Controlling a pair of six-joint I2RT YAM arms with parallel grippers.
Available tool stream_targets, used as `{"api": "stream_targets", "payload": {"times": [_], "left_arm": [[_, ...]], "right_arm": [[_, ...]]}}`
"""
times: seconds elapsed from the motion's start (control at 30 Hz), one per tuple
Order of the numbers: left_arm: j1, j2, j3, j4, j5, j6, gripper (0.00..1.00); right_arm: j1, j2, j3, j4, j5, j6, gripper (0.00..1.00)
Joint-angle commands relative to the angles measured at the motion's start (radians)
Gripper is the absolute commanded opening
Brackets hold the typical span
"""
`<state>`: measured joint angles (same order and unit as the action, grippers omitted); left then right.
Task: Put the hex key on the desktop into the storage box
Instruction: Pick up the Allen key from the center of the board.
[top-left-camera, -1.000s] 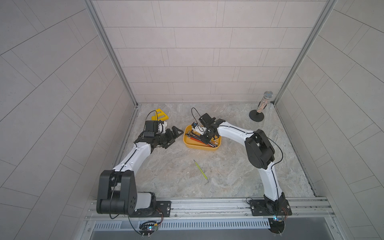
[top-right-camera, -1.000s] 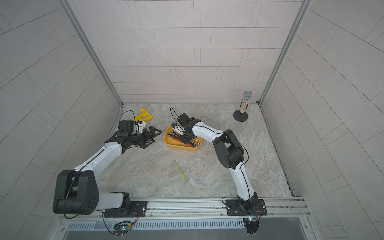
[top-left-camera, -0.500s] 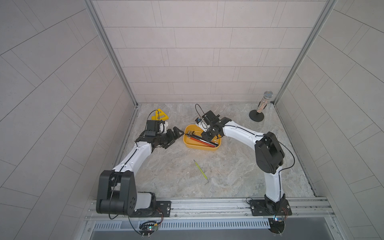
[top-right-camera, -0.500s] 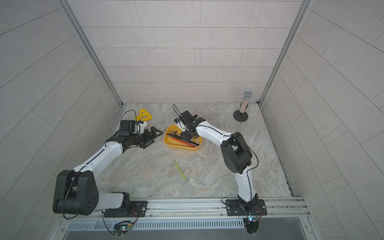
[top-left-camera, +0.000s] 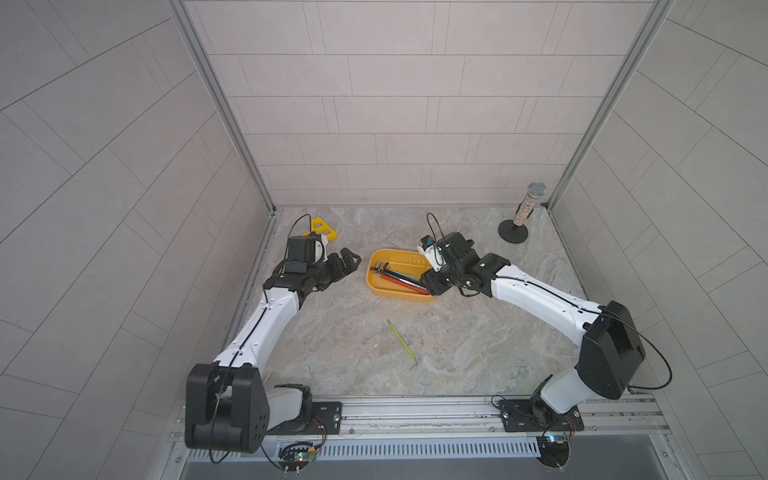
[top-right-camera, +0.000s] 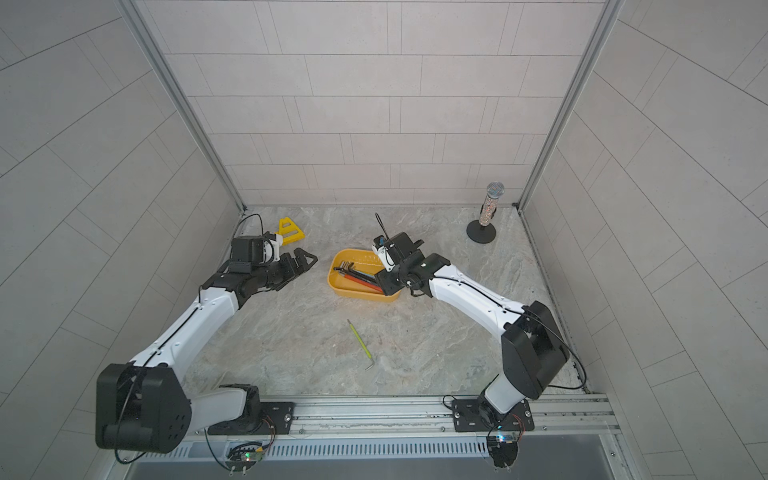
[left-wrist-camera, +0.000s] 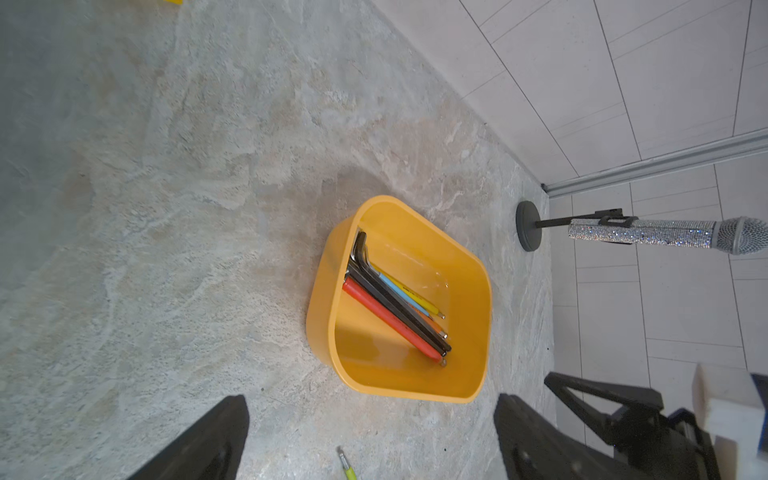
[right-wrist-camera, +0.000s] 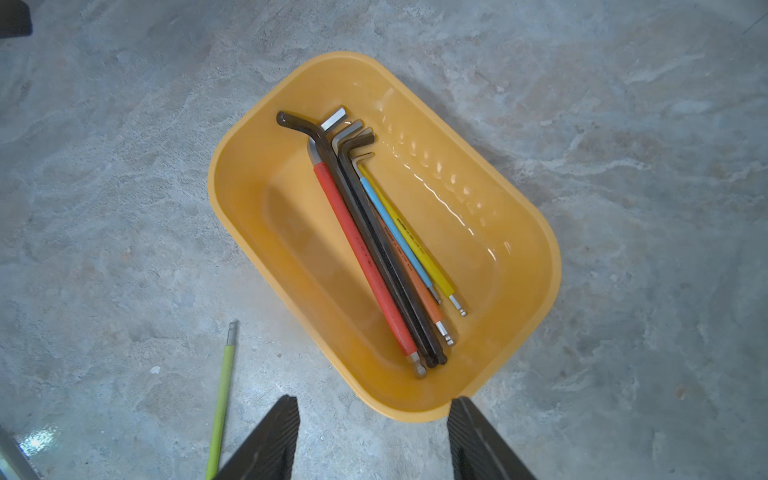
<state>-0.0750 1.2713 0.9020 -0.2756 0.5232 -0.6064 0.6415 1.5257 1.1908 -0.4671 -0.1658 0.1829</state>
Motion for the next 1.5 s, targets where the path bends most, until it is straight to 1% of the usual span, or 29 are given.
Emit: {"api": "stream_targets", "payload": {"times": [0.0, 0.07, 0.13, 0.27, 0.43, 0.57, 0.83, 1.0, 1.17, 1.47], "left_arm": [[-0.004, 0.032, 0.035, 0.024, -0.035, -0.004, 1.0], [-0.004, 0.035, 0.035, 0.003, -0.042, -0.003, 1.0], [-0.004, 0.018, 0.024, -0.001, -0.048, 0.002, 1.0], [-0.003, -0.017, 0.009, 0.016, -0.077, 0.002, 1.0], [-0.002, -0.014, 0.008, 0.01, -0.071, 0.002, 1.0], [-0.003, -0.016, 0.004, 0.006, -0.063, 0.0, 1.0], [-0.002, -0.026, 0.003, 0.001, -0.062, 0.003, 1.0], [0.001, -0.042, 0.004, -0.014, -0.096, 0.02, 1.0], [0.01, -0.042, 0.002, -0.016, -0.088, 0.017, 1.0], [0.014, -0.041, 0.002, -0.01, -0.073, 0.01, 1.0]], "right_arm": [[0.033, -0.089, -0.082, 0.044, -0.006, 0.129, 0.63], [0.061, -0.127, -0.125, 0.051, 0.013, 0.161, 0.64], [0.101, -0.152, -0.154, 0.027, 0.09, 0.193, 0.66], [0.164, -0.164, -0.206, -0.005, 0.153, 0.242, 0.67], [0.241, -0.144, -0.244, -0.009, 0.195, 0.305, 0.67], [0.302, -0.094, -0.229, -0.011, 0.229, 0.332, 0.66], [0.383, 0.047, -0.141, -0.029, 0.219, 0.358, 0.62], [0.406, 0.134, -0.083, -0.05, 0.21, 0.383, 0.58], [0.423, 0.197, -0.046, -0.054, 0.188, 0.386, 0.56], [0.438, 0.28, -0.032, -0.074, 0.16, 0.393, 0.5]]}}
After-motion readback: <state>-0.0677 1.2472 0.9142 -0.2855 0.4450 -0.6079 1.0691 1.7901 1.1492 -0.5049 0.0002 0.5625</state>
